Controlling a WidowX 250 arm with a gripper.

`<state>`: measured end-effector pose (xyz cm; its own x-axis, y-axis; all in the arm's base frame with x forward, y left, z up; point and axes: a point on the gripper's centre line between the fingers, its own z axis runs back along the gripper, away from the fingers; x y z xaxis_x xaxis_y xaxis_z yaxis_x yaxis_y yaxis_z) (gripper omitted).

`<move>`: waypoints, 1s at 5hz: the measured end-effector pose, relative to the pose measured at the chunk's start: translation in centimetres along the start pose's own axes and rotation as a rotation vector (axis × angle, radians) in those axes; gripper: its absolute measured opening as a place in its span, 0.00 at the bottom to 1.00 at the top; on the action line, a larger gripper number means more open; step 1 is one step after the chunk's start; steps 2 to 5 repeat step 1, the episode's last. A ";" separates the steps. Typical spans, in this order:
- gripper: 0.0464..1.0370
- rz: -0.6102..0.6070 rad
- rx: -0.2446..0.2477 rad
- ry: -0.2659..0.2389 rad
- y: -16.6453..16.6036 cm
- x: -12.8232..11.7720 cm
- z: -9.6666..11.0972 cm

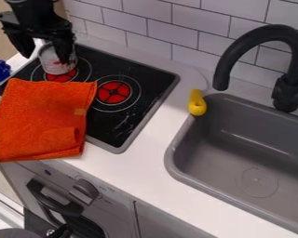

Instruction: Move the red cloth to the burner on the left

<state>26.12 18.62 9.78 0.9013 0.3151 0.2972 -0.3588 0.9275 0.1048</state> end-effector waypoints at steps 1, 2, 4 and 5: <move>0.96 0.053 0.069 0.004 1.4 2.2 -1.4; 0.96 0.053 0.069 0.004 1.4 2.2 -1.4; 0.96 0.053 0.069 0.004 1.4 2.2 -1.4; 0.96 0.053 0.069 0.004 1.4 2.2 -1.4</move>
